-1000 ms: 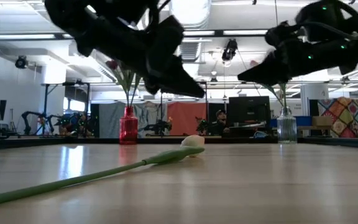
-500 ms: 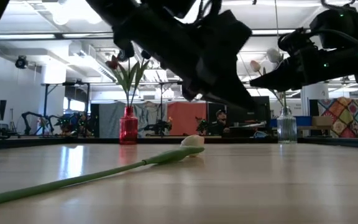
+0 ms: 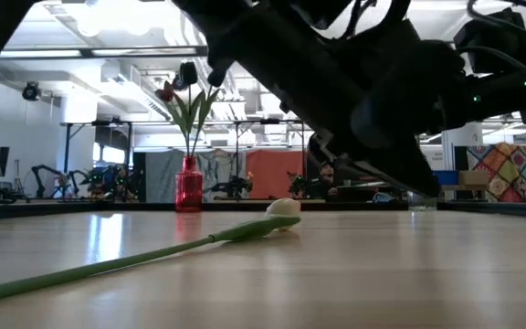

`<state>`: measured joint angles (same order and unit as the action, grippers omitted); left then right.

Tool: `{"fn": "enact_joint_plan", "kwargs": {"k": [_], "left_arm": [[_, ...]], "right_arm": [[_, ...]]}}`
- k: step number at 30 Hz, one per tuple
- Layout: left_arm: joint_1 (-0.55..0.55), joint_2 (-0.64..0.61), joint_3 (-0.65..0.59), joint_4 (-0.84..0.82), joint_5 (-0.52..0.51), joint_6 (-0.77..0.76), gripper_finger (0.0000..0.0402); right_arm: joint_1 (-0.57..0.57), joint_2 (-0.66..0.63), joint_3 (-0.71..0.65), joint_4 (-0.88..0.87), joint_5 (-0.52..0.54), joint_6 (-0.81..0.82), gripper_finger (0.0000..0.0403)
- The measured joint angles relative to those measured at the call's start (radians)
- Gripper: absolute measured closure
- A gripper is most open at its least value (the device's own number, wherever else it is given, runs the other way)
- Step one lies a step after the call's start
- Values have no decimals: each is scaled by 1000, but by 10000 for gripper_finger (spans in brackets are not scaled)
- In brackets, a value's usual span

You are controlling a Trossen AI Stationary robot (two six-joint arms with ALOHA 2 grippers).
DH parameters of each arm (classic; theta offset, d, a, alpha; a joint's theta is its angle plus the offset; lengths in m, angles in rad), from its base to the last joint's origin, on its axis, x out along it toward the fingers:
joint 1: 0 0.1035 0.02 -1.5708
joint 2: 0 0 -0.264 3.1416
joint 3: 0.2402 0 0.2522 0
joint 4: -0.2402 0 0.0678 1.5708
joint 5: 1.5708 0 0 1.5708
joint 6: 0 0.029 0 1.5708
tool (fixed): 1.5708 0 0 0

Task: Sort flowers into vase by color
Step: Put the orange tulip into the transparent vase

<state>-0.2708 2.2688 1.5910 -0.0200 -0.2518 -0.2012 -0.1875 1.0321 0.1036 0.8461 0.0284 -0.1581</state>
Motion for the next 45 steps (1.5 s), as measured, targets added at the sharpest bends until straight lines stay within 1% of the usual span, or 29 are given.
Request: {"fn": "enact_joint_plan", "kwargs": {"k": [3, 7, 14, 17, 20, 23, 27, 30, 34, 38, 41, 45], "left_arm": [[-9, 2, 27, -85, -3, -24, 401], [-43, -24, 32, -262, -96, -86, 401], [-134, -95, 16, -616, -239, -305, 401], [-144, -110, -15, -695, -253, -399, 401], [-143, -127, -61, -694, -229, -450, 401], [-143, -142, -95, -693, -229, -500, 401], [-145, -172, -108, -693, -210, -564, 395], [-146, -177, -112, -688, -173, -602, 373], [-145, -177, -139, -661, -118, -627, 330], [-141, -179, -160, -614, -102, -631, 290], [-136, -179, -161, -614, -99, -631, 276], [-133, -179, -157, -617, -94, -631, 273]], "right_arm": [[0, 4, 0, 2, 0, 11, 391], [0, 6, 0, -2, 0, 30, 390], [0, 10, 0, -3, -1, 82, 390], [0, 10, -1, -4, -1, 96, 390], [0, 10, -1, -5, -1, 117, 390], [0, 10, -1, -4, -1, 129, 390], [2, 10, -1, -4, 0, 140, 390], [2, 10, -1, -3, -1, 136, 390], [2, 10, -1, -3, -1, 128, 390], [2, 10, -1, -3, -1, 112, 390], [2, 10, -1, -3, -1, 105, 390], [2, 10, -1, -4, -2, 103, 390]]}}
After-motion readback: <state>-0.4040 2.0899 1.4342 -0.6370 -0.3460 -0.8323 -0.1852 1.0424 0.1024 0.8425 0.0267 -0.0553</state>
